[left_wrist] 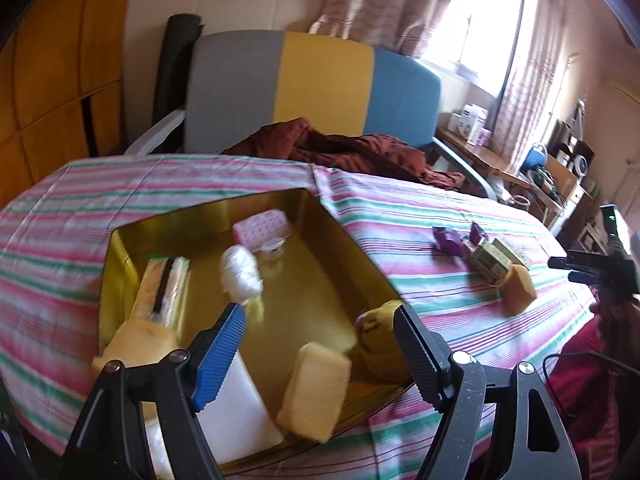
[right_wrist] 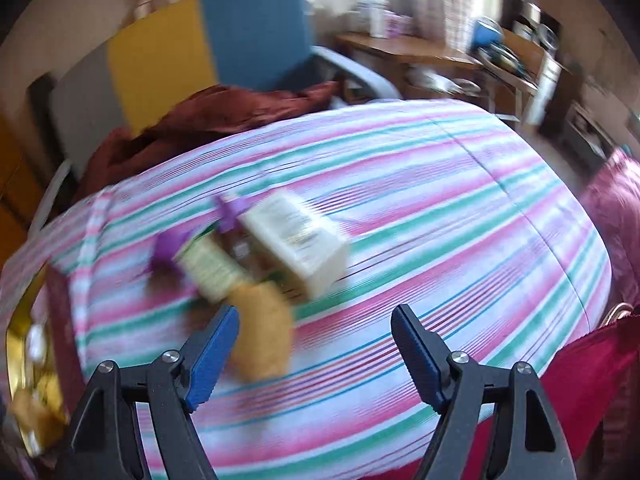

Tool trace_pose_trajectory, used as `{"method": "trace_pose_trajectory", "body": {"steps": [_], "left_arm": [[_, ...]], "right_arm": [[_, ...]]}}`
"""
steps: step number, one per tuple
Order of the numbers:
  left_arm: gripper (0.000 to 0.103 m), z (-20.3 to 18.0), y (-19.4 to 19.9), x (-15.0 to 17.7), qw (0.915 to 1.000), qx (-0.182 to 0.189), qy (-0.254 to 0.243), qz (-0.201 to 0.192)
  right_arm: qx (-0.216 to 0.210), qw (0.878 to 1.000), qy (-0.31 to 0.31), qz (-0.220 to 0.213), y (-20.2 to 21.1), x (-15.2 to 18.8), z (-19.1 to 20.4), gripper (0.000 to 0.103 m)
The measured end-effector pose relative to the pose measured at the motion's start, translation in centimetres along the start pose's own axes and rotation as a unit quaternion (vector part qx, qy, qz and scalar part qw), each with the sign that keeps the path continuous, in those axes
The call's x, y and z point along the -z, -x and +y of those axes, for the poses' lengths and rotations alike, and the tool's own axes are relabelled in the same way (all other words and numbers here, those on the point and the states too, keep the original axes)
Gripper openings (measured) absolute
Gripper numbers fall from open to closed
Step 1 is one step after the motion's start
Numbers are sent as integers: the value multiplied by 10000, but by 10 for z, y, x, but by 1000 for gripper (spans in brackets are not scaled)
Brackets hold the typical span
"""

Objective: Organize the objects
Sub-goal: 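Withdraw both grippers from the tray toward the remaining items, then grasp the yellow rectangular sponge with the left gripper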

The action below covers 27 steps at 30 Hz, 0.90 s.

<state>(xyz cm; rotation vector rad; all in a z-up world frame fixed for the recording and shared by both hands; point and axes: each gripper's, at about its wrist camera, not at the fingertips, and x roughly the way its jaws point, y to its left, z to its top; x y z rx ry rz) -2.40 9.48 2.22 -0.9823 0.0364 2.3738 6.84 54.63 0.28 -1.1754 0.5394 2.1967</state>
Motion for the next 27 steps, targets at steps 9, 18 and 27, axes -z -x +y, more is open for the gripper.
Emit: {"method": "trace_pose_trajectory", "body": {"steps": [9,18,27], "left_arm": [[78,-71,-25,-27,9960,539,-702,136],[77,-167,-93,-28,9785,1340,-1348,806],[76,-234,-146,-18,9613,1900,-1378,1440]], "right_arm": [[-404,9952,-885,87,-18,2,-37,80],[-576,9938,-939,137,-21,1,-37,80],[-450,9946,-918,198,-28,-1,-40,80]]}}
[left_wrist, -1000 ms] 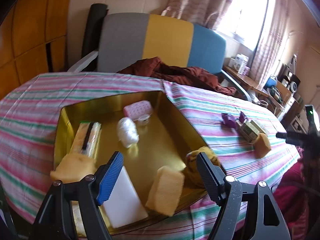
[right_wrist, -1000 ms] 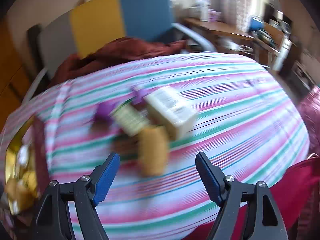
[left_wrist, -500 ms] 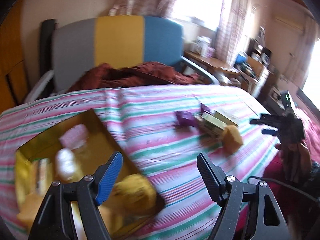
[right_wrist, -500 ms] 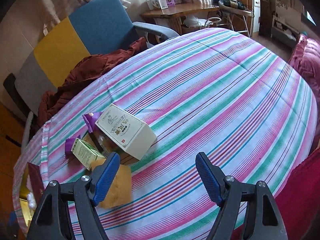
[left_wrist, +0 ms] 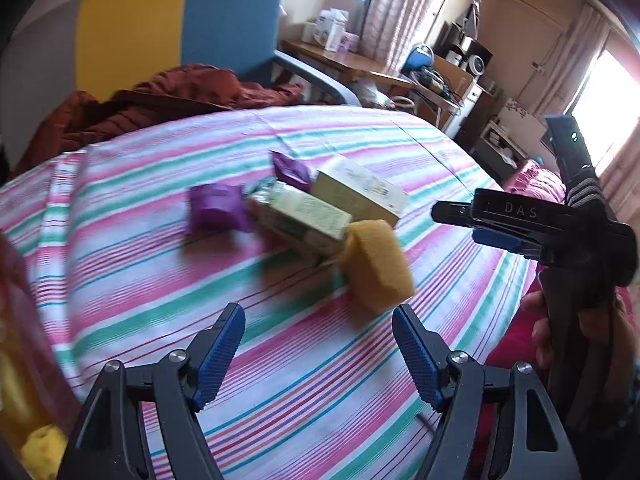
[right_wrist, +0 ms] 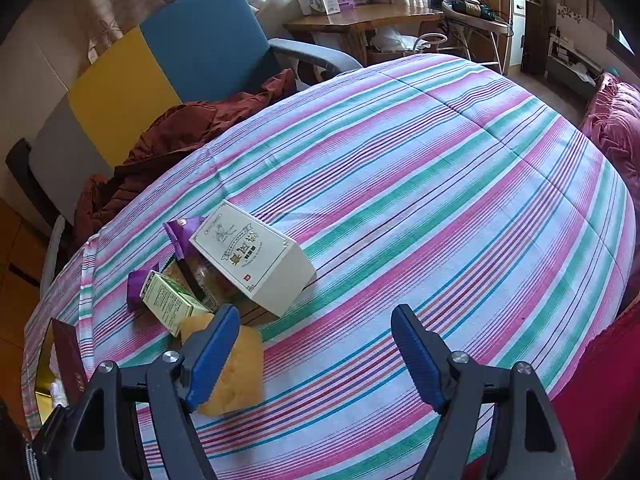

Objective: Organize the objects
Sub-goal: 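Grasp the yellow rectangular sponge with the left gripper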

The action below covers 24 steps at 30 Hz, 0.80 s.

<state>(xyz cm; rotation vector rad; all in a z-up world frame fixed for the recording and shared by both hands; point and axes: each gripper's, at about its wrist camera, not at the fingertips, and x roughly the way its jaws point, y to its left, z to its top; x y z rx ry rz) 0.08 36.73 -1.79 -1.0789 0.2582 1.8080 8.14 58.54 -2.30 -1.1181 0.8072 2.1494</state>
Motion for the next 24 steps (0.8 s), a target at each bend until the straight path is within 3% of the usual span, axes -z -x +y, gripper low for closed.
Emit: {"method": "trace_pose_trajectory", "body": {"steps": [7,10,11,13,14,18,21,24], "left_arm": [[76,-26,-41,-17,9993,310,-58,222],[75,-35,-61,-23,9992,265,-145,279],[72,-36,-69,-24,9990,236,-153,336],[45,-39,-82,-25,9983,217,-199,495],[40,-40,-87,-24,9982,189,-246,521],[33,-36,-82,-18,9992,126,-295,244],[33,-22,-68,-8,9997,19,-238,5],[33,0,-55,5,9998,166,-38,-130]], "right_arm": [[215,9997,-51,-56,0,-2,-4,80],[210,9997,-14,-140,3,-2,-1,80],[159,9996,0,-218,6,-2,-1,80],[109,9995,-14,-300,10,-2,1,80],[133,9995,-11,-289,10,-2,1,81],[205,9997,-15,-146,5,-1,-1,83],[208,9997,10,-131,5,-1,0,83],[362,9992,100,-94,2,1,6,83]]}}
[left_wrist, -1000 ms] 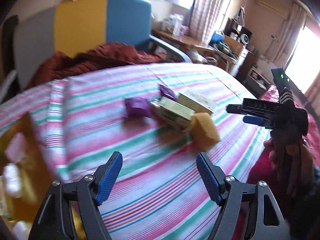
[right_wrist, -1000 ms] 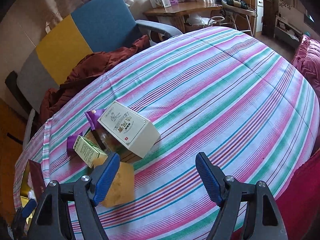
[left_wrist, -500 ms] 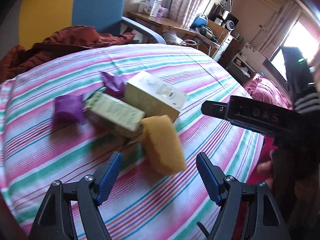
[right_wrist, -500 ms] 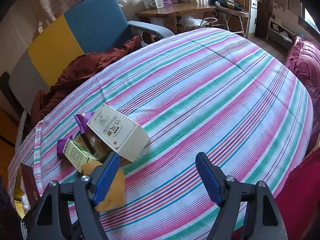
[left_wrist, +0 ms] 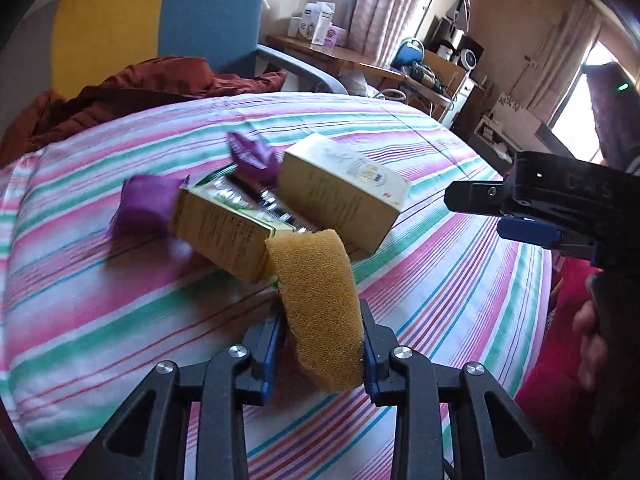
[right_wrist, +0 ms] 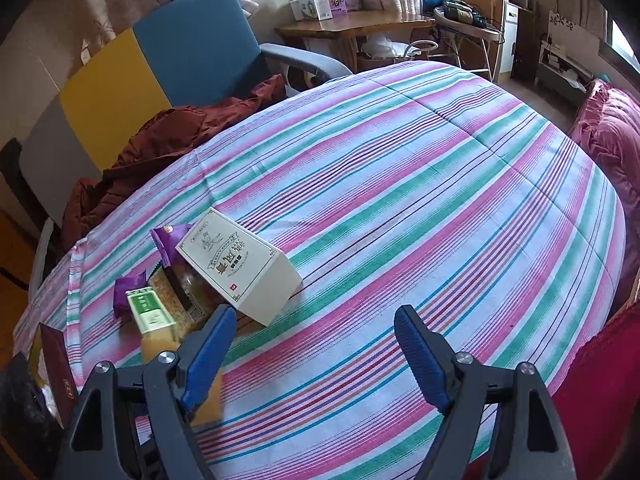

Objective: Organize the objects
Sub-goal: 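Grasp the yellow rectangular sponge with the left gripper, then grasp the white printed box with the right gripper while the left gripper holds the sponge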

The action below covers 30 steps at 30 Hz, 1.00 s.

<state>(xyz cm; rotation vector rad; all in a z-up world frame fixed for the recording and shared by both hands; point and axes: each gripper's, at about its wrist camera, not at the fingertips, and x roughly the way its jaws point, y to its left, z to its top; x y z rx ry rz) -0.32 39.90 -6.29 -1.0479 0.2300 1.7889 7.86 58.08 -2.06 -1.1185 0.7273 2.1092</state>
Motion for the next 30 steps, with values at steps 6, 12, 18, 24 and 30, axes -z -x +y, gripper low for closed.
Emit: {"method": "trace_pose_trajectory", "body": {"steps": [6,12,18,24,30], "left_arm": [[40,28,6,11,9986,241,443,-162],[50,43,1,16,9949,449,823,-372],[50,44,-2,18,9944,519,838,-390],[51,43,-5,18,9945,516,819,-403],[51,43,-4,18,9936,586,875,-406]], "right_arm": [[271,9989,352,121,-6,4,13,83],[-349,9991,223,38,1,1,13,82],[-656,9976,-198,-103,7,-9,2,81],[-441,9978,204,-450,19,-39,15,81],[-399,9895,1295,496,-21,-57,50,77]]}}
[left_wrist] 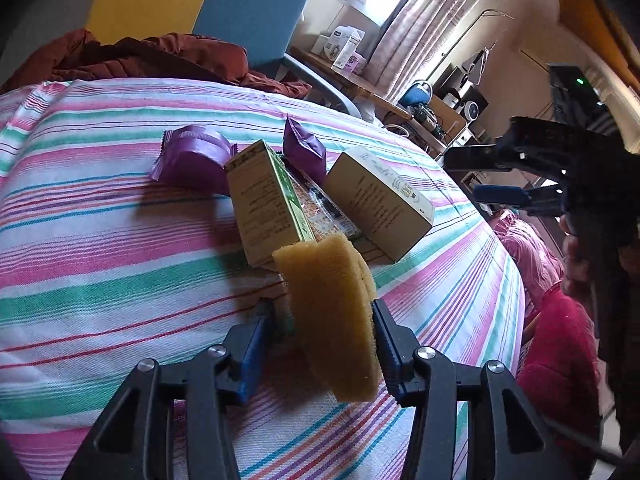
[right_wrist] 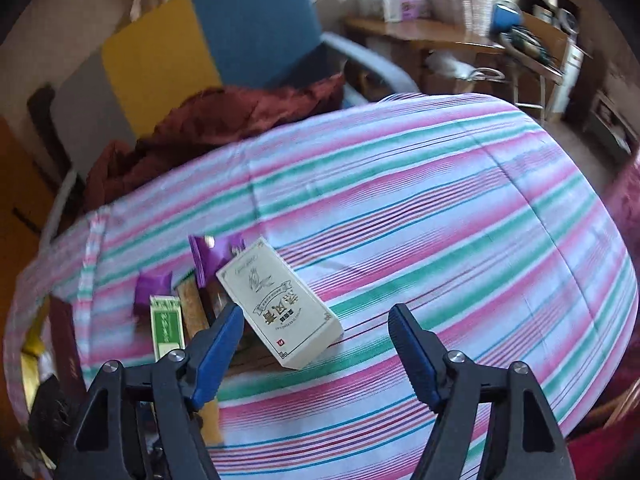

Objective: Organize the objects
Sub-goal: 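Grasp the white printed box with the right gripper while the left gripper holds the sponge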

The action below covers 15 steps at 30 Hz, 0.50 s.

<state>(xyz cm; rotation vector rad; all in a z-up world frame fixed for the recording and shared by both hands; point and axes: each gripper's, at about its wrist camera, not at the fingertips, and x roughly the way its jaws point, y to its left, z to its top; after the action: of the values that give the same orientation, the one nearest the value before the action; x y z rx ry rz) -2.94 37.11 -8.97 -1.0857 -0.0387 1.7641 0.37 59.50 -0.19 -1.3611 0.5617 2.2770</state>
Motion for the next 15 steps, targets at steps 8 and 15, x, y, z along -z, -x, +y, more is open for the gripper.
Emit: {"method": "trace_pose_trajectory", "body": {"steps": [8,15], "left_arm": [[52,6,2,0,9998,143,98,5],[52,11,4,0,9996,230,165,1]], "right_arm": [[638,9831,1391,1004,-67,-17,42,75],[939,9715,1706,1355,-113,-27,49,74]]}}
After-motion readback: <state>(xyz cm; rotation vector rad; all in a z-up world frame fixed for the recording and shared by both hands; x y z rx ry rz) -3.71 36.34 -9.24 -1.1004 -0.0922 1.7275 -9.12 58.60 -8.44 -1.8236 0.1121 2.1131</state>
